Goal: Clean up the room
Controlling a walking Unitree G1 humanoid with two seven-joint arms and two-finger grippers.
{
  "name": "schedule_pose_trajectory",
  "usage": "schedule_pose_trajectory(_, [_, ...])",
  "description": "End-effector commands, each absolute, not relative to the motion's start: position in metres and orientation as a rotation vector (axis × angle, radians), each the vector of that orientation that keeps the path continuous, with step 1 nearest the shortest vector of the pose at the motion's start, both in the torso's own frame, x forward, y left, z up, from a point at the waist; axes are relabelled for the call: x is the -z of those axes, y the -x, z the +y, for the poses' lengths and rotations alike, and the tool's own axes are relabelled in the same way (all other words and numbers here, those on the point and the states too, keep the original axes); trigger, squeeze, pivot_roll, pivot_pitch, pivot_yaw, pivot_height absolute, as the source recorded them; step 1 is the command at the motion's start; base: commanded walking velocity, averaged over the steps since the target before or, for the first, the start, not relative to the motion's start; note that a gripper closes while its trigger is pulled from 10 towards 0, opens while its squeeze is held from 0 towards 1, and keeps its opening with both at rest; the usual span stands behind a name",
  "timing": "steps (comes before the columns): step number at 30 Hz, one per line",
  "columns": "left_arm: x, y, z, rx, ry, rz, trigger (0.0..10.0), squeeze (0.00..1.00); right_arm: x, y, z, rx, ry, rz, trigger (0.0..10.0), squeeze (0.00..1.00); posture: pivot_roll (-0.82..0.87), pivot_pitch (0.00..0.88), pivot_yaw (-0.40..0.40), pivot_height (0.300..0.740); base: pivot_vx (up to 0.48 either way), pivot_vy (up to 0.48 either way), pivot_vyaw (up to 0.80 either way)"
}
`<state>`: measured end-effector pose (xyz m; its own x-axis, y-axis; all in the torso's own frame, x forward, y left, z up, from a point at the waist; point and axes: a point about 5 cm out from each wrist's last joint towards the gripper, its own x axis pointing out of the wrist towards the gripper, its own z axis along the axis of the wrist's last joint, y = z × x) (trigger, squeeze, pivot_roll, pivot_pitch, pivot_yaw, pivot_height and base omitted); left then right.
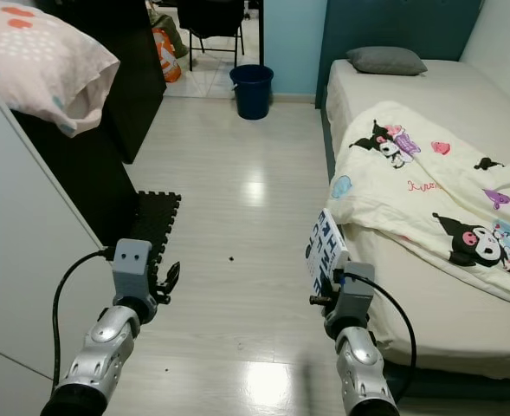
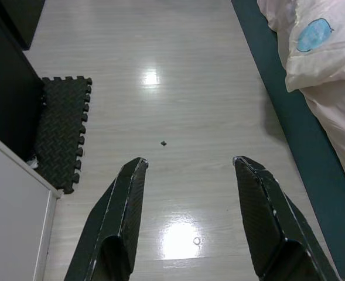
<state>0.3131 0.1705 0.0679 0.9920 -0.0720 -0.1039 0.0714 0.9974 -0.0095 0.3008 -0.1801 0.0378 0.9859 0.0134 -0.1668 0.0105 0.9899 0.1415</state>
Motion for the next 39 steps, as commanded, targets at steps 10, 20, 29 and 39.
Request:
schedule_pose_trajectory(10, [-0.0662, -0.3133, 0.1699, 0.079, 0.020, 0.114, 10.0, 0.00, -0.0428, -0.3035, -0.1813, 0.010, -0.150, 0.130, 10.0, 0.00, 0.06, 0.122, 0.014, 0.740, 0.378, 0.000, 0.00])
schedule_pose_trajectory(20, [-0.0677, -0.3145, 0.1700, 0.084, 0.019, 0.109, 10.0, 0.00, -0.0431, -0.3045, -0.1806, 0.008, -0.151, 0.128, 10.0, 0.00, 0.06, 0.116, 0.014, 0.740, 0.382, 0.000, 0.00])
schedule_pose_trajectory(29, [-0.0674, -0.3142, 0.1706, 0.087, 0.017, 0.110, 10.0, 0.00, -0.0427, -0.3042, -0.1794, 0.005, -0.152, 0.128, 10.0, 0.00, 0.06, 0.114, 0.014, 0.740, 0.377, 0.000, 0.00])
schedule_pose_trajectory(39, [-0.0669, -0.3140, 0.1700, 0.093, 0.017, 0.111, 10.0, 0.00, -0.0420, -0.3038, -0.1796, 0.005, -0.151, 0.127, 10.0, 0.00, 0.06, 0.107, 0.018, 0.740, 0.375, 0.000, 0.00])
